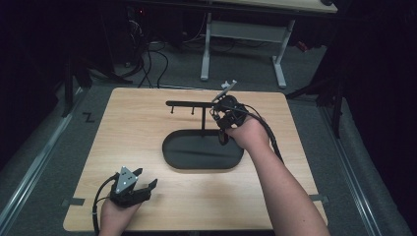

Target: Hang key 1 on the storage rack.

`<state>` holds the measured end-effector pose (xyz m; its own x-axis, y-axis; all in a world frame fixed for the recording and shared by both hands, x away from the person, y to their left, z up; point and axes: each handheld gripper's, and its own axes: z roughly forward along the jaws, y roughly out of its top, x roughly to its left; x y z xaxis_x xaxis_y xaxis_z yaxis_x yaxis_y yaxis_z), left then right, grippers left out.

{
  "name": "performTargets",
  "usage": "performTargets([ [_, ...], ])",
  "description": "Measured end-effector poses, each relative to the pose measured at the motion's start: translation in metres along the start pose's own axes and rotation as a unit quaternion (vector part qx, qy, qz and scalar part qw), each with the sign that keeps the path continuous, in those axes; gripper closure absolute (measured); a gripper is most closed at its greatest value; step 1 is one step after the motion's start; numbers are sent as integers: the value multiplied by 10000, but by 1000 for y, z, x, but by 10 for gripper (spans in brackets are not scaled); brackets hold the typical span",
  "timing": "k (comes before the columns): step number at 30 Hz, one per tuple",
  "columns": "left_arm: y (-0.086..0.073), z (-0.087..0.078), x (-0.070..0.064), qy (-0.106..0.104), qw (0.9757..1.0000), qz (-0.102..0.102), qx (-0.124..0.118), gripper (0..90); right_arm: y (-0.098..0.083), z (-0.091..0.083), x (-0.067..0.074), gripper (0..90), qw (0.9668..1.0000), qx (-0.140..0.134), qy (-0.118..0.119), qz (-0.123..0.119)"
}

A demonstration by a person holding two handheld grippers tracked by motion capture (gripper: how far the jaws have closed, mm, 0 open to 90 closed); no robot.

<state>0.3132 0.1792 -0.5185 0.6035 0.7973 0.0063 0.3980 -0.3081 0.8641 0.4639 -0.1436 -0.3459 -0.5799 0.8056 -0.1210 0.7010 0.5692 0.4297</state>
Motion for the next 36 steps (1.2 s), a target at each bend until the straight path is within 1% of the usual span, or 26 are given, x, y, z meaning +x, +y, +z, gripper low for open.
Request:
performTargets([
  [1,0,0,0,-4,10000,-1,-1,321,1,3,-2,806,10000,-12,-15,-12],
  [3,0,0,1,-3,10000,-17,-16,321,2,4,-3,806,10000,-8,-27,56],
  [5,0,0,1,-8,10000,-19,-11,321,2,5,-4,806,10000,-22,-24,38],
  [6,0,0,1,-10,10000,-17,-4,321,3,7,-5,805,10000,-22,-41,79],
  [9,0,0,1,-22,10000,-8,16,321,4,9,-5,804,10000,-17,-76,61],
  [11,0,0,1,-22,10000,1,26,321,5,11,-5,802,9999,-11,-118,63],
  [12,0,0,1,-25,10000,-2,29,321,6,13,-4,802,9998,-20,-132,123],
  [16,0,0,1,-48,10000,-18,32,322,7,20,-4,800,9999,-3,-133,102],
  [17,0,0,1,-50,10000,-19,34,323,7,21,-2,800,9998,9,-147,150],
  [18,0,0,1,-60,10000,-17,48,323,8,23,-2,800,9998,5,-163,108],
  [22,0,0,2,-56,10000,-7,53,323,10,26,0,796,9998,57,-181,105],
  [23,-1,0,2,-49,10000,-27,32,323,11,28,1,792,9998,45,-202,66],
  [24,-1,0,2,-49,10000,-27,32,323,11,28,1,792,9998,45,-202,66],
  [25,-1,0,2,-50,10000,-35,26,323,11,28,2,791,9997,51,-210,122],
  [26,-1,0,2,-81,10000,-49,20,332,11,29,3,775,9997,38,-225,61],
  [27,-1,0,2,-81,10000,-49,20,333,11,29,3,775,9997,38,-225,61],
  [30,0,0,2,-86,10000,-23,26,332,9,28,3,716,9998,12,-184,81],
  [32,0,0,2,-82,10000,-19,29,331,7,27,3,699,9998,18,-183,83],
  [33,0,1,1,-78,10000,-28,22,329,4,26,3,670,9998,-13,-176,46],
  [34,0,1,2,-82,10000,-23,27,329,4,26,3,670,9998,-13,-176,46],
  [36,0,1,1,-76,10000,-12,29,327,-4,21,3,635,9999,-79,-107,99],
])
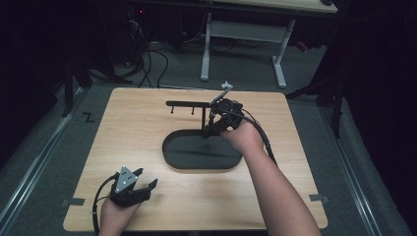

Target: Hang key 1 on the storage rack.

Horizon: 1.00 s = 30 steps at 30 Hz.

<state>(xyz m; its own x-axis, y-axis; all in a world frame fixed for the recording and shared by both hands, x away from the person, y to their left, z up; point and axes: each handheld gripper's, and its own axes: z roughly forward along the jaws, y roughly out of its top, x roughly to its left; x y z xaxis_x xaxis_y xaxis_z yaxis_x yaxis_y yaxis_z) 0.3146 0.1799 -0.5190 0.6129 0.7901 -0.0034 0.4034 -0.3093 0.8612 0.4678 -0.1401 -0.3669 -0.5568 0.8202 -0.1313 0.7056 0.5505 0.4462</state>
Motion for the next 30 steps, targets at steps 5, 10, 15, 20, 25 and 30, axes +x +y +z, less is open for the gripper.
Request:
performTargets([
  [5,0,1,-2,-6,10000,30,15,325,-15,-6,1,597,9999,-43,103,39],
  [10,1,3,-4,-10,10000,62,33,322,-35,-14,2,543,9991,-210,327,144],
  [15,0,3,-5,-27,9999,78,82,321,-62,-18,5,528,9982,-364,443,149],
  [20,-1,3,-5,-25,9999,70,106,321,-91,-21,3,515,9979,-331,536,169],
  [25,0,4,-6,-17,9999,81,109,322,-127,-23,-5,498,9984,-307,465,127],
  [30,-1,4,-6,-27,9999,77,116,321,-150,-18,-14,472,9983,-144,490,274],
])
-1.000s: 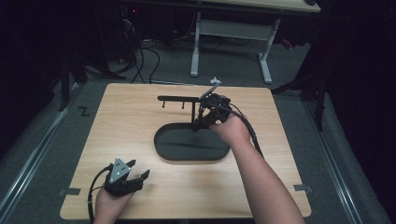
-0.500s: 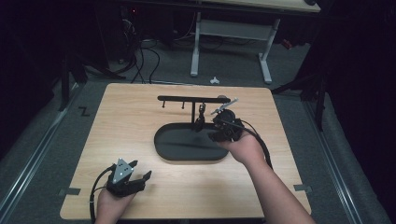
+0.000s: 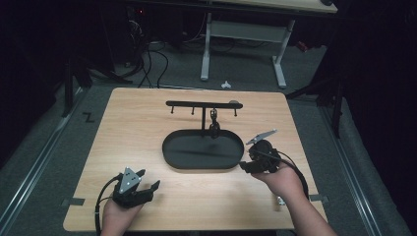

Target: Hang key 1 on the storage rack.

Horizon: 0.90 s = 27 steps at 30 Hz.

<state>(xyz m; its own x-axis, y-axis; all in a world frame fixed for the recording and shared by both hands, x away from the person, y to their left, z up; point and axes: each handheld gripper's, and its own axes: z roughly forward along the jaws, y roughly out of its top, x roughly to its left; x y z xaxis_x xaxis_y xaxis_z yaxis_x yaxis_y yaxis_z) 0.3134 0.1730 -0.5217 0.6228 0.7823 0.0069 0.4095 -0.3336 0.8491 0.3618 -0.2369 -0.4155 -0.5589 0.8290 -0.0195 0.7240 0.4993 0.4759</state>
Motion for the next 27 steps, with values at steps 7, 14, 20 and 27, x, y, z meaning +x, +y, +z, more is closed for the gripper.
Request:
performTargets([
  [7,0,0,0,-5,10000,12,18,322,-32,8,-21,473,9994,263,-151,174],
  [14,0,1,0,-8,10000,18,47,321,-46,14,-40,487,9974,498,-362,376],
  [20,0,1,0,9,10000,18,37,322,-52,26,-58,479,9935,872,-499,533],
  [27,-1,0,2,16,10000,-10,25,323,-52,37,-75,471,9895,1087,-430,849],
])
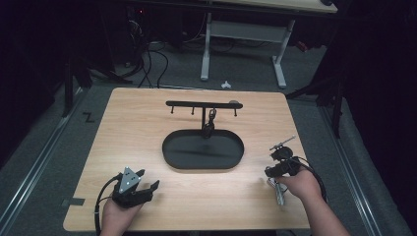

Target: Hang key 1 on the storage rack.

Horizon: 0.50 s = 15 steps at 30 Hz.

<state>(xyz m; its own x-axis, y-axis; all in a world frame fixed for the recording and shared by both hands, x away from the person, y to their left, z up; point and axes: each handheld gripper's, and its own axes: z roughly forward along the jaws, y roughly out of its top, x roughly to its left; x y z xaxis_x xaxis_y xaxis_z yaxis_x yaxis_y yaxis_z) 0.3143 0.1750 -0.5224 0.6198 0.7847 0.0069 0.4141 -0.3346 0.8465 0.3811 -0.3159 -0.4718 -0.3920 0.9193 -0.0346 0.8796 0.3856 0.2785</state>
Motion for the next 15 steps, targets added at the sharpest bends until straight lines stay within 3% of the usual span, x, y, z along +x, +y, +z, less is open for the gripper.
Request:
performTargets([
  [4,0,1,0,0,10000,1,7,324,4,5,-5,483,9999,109,78,41],
  [9,0,1,0,4,10000,-10,3,324,6,13,-8,569,9990,402,172,117],
  [12,-1,1,0,6,10000,-9,2,325,6,14,-9,592,9987,420,209,189],
  [15,-1,0,0,2,10000,-9,6,325,5,18,-6,636,9980,576,242,101],
])
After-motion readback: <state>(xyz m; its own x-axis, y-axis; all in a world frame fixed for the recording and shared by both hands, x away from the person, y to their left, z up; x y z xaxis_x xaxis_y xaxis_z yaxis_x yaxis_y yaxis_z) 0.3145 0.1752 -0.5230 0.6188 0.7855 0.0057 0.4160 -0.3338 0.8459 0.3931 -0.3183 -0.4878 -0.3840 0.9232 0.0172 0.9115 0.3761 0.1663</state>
